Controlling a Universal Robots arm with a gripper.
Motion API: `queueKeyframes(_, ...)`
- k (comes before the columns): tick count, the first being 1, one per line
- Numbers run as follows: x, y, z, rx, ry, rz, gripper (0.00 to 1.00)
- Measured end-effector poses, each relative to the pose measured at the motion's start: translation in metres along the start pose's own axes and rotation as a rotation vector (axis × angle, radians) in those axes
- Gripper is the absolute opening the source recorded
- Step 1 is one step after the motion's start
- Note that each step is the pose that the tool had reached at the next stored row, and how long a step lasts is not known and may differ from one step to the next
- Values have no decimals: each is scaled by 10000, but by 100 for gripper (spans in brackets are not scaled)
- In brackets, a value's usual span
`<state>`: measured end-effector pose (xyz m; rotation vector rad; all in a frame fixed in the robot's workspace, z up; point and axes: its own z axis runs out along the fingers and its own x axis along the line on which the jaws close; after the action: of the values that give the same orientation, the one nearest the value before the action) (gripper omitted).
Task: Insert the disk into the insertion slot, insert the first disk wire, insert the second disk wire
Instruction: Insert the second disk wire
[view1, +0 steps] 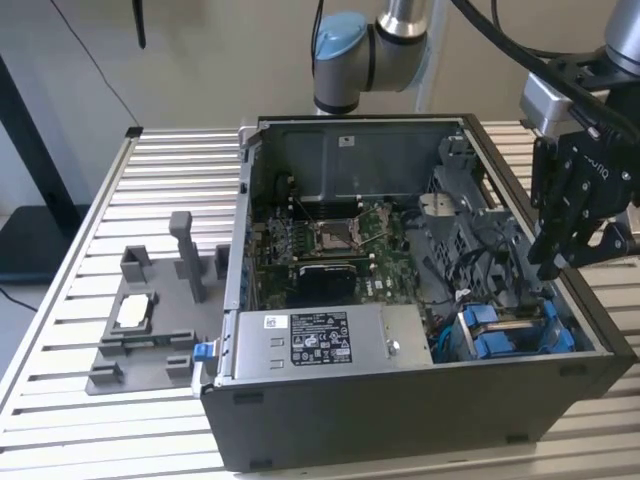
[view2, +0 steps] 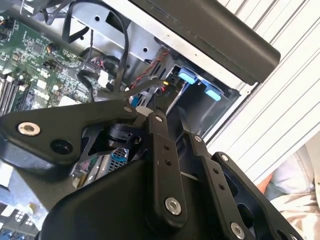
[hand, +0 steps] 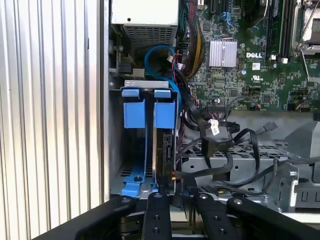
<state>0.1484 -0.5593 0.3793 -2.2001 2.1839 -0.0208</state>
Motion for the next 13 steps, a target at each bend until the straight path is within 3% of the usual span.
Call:
queueKeyframes(8, -98, 67, -17, -58, -38, 3, 26)
queueKeyframes(13, -146, 104, -26, -145, -60, 5, 26)
